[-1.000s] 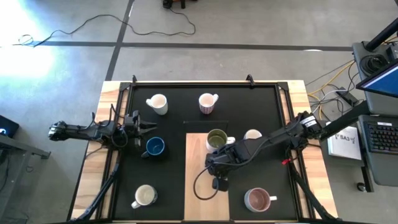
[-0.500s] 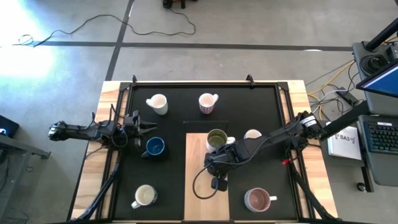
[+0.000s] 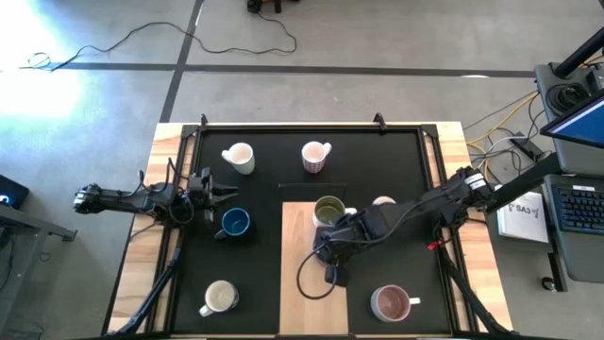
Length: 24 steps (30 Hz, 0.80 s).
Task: Place coffee mugs
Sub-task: Put the right blue patterned mug on the shelf
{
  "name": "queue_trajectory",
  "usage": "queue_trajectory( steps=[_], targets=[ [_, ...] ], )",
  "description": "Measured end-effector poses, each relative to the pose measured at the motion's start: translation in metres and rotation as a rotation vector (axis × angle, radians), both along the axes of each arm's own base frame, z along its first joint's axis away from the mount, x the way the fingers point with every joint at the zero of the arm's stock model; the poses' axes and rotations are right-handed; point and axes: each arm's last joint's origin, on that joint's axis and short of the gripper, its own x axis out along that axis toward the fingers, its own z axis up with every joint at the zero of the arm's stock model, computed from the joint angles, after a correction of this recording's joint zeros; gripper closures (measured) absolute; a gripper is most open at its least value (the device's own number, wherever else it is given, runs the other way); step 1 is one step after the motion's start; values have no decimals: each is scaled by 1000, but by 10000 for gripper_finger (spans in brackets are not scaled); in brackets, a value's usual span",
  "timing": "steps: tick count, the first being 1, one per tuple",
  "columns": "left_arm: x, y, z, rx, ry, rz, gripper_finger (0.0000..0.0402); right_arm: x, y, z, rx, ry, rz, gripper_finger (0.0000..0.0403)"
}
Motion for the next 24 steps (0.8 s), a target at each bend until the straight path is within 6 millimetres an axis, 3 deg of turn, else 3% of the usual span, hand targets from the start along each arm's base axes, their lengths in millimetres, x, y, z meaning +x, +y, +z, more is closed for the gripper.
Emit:
queue_trajectory(
  steps=[11, 24],
  targets=[
    [0, 0, 0, 0, 1, 0, 319, -29, -12, 13, -160, 218, -145, 329],
    [0, 0, 0, 0, 0, 0, 319, -62, -16, -15, -249, 410, -134, 310]
  ],
)
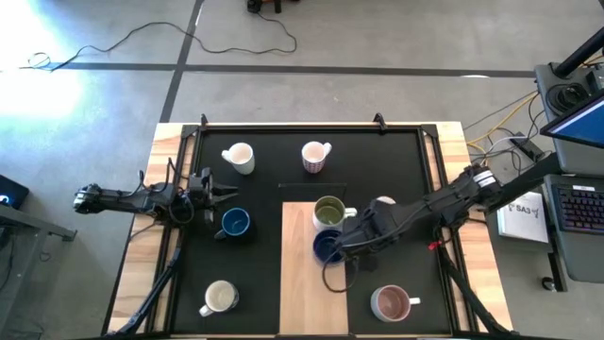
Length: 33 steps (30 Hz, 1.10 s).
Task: Place coffee mugs
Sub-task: Put the right blue patterned mug on the shelf
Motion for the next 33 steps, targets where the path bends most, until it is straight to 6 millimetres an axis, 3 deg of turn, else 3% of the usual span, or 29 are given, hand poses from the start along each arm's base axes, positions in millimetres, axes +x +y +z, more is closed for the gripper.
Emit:
queue_trajectory(
  steps=[9, 14, 24, 33],
  targets=[
    [0, 0, 0, 0, 0, 0, 319, -36, -27, -17, -62, 31, -85, 307],
    [0, 0, 0, 0, 0, 0, 319, -47, -44, -22, -22, -73, -138, 310],
    [0, 0, 0, 0, 0, 0, 319, -60, -74, -40, -5, -152, -235, 310],
    [0, 0, 0, 0, 1, 0, 319, -61, -79, -55, 13, -138, -234, 328]
  ],
)
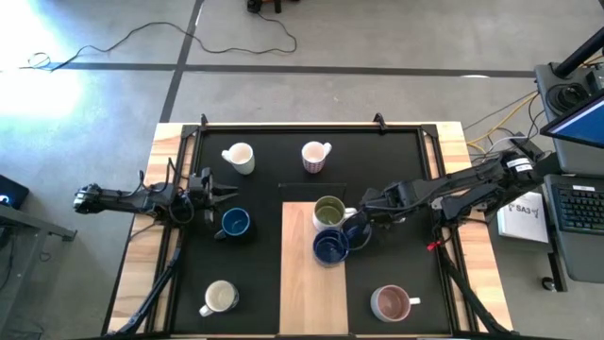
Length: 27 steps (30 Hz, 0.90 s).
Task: Place coffee mugs
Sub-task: Put the right blue patterned mug on the shelf
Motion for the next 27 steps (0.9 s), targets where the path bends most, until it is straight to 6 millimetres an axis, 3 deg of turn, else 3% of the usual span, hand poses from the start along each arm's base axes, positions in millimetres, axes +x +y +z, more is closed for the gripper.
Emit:
queue_trajectory(
  steps=[9, 13, 20, 27],
  targets=[
    [0, 0, 0, 0, 0, 0, 319, 6, 2, -5, 36, 18, 43, 383],
    [0, 0, 0, 0, 0, 0, 319, 7, 4, -3, 79, 23, 40, 386],
    [0, 0, 0, 0, 0, 0, 319, 12, 9, 20, 208, -1, 53, 388],
    [0, 0, 0, 0, -1, 0, 319, 17, 37, 50, 315, -72, 52, 388]
  ],
)
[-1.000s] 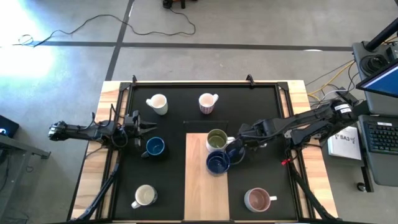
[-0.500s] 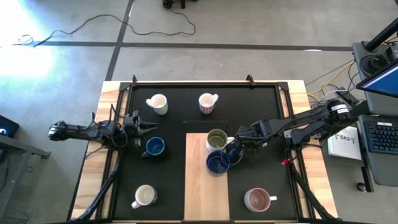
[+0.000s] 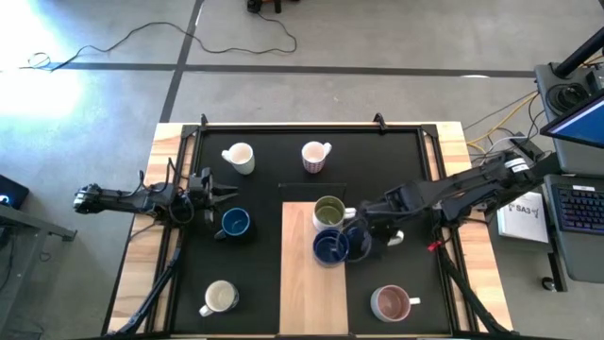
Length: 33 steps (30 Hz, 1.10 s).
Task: Place coffee mugs
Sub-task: Put the right blue patterned mug on the shelf
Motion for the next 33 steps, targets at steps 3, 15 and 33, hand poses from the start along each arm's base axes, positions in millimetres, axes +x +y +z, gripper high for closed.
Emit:
queue_trajectory(
  steps=[3, 15, 33],
  targets=[
    [0, 0, 0, 0, 1, 0, 319, 0, 18, 8, 22, -15, 0, 389],
    [0, 0, 0, 0, 1, 0, 319, 20, 83, 1, -26, -8, 199, 389],
    [0, 0, 0, 0, 0, 0, 319, 69, 124, 13, -45, -152, 446, 390]
  ],
)
